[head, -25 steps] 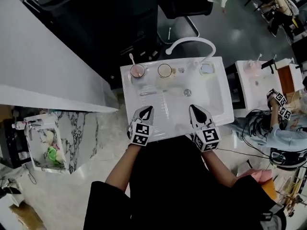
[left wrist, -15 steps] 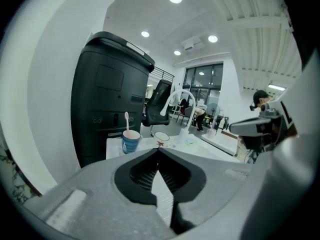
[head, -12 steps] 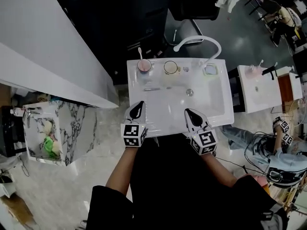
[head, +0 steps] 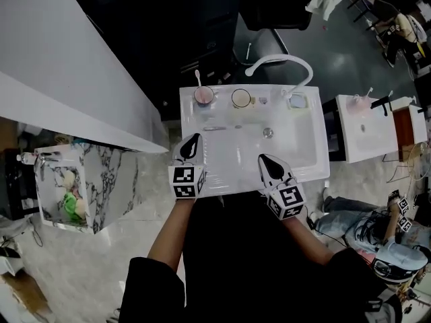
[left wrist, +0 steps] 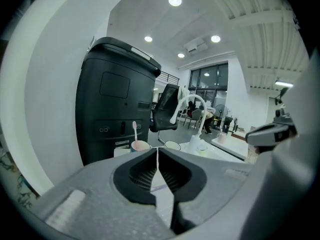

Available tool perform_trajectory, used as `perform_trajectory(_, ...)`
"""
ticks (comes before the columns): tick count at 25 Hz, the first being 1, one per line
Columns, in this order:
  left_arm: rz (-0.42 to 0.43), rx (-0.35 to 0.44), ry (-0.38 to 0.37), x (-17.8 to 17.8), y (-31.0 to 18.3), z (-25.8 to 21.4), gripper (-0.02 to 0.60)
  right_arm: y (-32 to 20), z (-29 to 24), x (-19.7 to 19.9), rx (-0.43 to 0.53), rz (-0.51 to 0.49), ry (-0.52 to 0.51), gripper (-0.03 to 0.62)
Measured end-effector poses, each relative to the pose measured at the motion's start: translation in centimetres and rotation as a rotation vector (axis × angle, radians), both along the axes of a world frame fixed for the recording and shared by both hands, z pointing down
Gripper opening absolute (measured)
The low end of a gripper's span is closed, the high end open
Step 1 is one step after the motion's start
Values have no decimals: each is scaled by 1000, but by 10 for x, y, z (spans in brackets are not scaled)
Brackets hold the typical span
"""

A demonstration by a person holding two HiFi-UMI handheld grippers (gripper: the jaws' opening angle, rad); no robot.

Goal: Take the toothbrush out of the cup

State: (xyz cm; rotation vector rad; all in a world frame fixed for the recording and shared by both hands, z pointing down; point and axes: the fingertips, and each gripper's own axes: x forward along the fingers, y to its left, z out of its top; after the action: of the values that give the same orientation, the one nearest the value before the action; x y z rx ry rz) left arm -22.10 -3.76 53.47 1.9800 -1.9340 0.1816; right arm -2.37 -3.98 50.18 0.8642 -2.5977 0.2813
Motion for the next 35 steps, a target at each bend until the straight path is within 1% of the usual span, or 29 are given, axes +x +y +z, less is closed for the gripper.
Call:
perform_trajectory(5,-8,-9,-3,-9,-31,0,23,-20,0,1,-2,13,-3,-2)
perform_trajectory(12,-27,-21,4,-23,-82,-3,26,-60,-2,12,-7,60,-10,-2)
perform_trajectory(14,-32,-32,9,-28,-97,1,43,-71,1,16,-14,75,-12,-2)
perform_trajectory(16,-34,-46,14,-33,-111,5,75,-81,4,19,-22,86,-9,-2)
perform_trajectory(20,-42,-81,21,-43,-137,18,97,-98,9,24,-39,104,-1,-2)
perform_trajectory(28,-74,-147,52,-67,-174,53,100,-121,24,29,-78,131,19,-2)
perform_trajectory(35,-81,-202,75,-75,-195,80,100,-133,38,40,-102,161,38,-2)
